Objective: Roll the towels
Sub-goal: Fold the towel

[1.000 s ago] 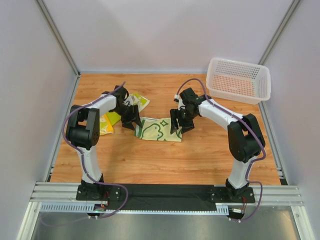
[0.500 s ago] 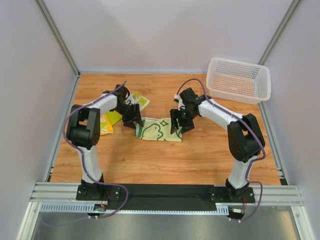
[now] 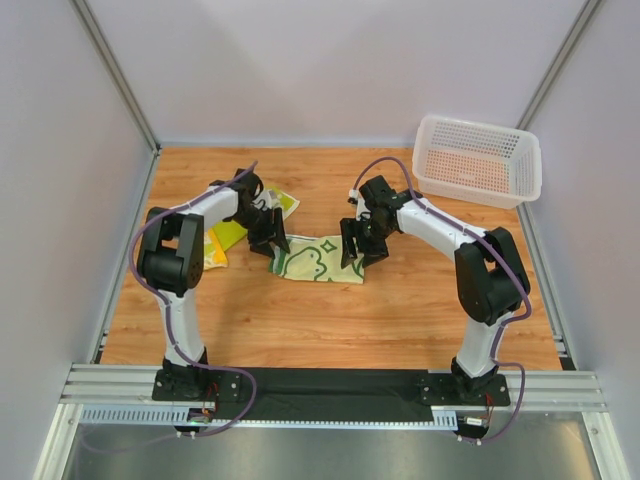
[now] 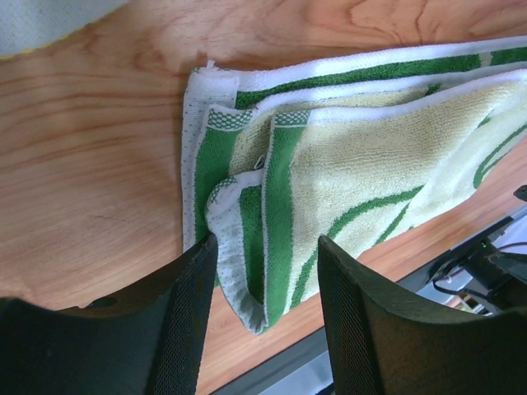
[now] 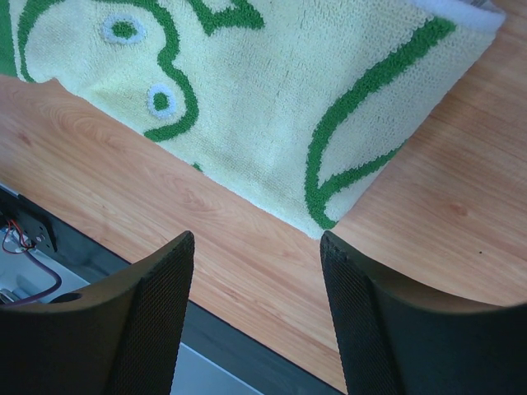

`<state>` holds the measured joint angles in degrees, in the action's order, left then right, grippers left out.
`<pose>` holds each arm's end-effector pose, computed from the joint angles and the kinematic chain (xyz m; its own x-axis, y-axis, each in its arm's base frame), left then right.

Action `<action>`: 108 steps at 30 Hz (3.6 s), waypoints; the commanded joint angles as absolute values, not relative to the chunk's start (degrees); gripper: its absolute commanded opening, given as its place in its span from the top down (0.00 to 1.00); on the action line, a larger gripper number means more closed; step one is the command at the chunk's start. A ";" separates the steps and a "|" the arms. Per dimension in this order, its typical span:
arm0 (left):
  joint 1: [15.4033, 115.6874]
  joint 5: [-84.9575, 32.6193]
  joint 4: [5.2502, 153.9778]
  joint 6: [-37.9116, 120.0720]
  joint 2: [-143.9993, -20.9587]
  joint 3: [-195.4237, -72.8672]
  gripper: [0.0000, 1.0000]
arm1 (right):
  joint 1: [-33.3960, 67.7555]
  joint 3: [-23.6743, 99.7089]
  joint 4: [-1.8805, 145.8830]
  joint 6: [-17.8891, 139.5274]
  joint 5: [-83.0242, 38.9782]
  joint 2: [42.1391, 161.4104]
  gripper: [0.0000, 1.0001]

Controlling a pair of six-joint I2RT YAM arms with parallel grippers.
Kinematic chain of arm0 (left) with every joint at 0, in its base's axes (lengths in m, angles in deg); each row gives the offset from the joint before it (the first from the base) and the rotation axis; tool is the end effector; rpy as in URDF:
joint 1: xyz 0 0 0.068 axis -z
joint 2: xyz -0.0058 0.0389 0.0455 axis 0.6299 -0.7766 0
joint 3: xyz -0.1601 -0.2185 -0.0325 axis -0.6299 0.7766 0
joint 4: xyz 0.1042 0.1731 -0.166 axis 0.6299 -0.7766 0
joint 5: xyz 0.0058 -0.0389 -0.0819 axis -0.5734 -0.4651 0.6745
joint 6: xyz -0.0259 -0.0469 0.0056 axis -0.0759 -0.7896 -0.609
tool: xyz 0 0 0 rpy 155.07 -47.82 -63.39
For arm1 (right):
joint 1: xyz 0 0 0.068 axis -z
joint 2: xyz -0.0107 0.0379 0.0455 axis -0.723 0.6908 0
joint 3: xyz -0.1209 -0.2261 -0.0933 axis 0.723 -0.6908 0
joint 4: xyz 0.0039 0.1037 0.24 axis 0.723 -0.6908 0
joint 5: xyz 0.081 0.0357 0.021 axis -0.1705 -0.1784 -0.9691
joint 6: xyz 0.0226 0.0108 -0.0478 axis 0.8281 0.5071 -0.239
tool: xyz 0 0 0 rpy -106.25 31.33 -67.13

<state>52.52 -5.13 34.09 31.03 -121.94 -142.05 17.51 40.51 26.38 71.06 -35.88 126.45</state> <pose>0.3732 -0.1074 0.1597 -0.9957 -0.0919 -0.0132 -0.0716 0.8508 -0.5206 0.3148 0.1880 0.2041 -0.9624 -0.2175 -0.1629 -0.2670 0.8682 0.4182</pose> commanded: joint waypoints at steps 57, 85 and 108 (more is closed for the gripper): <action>57.06 -22.84 25.30 37.37 -113.88 -153.82 0.77 | 17.48 41.92 28.39 68.86 -45.30 124.49 0.42; 59.97 -18.87 27.94 40.27 -125.90 -147.67 1.00 | 23.98 22.69 51.85 77.65 -63.42 135.30 0.80; 58.38 -28.97 22.06 41.41 -118.79 -153.28 0.87 | 24.25 25.39 43.41 76.49 -56.23 119.68 0.70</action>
<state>58.84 -24.02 24.69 40.21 -124.50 -148.67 24.00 21.58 44.94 75.59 -60.05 126.34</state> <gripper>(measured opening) 0.106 0.236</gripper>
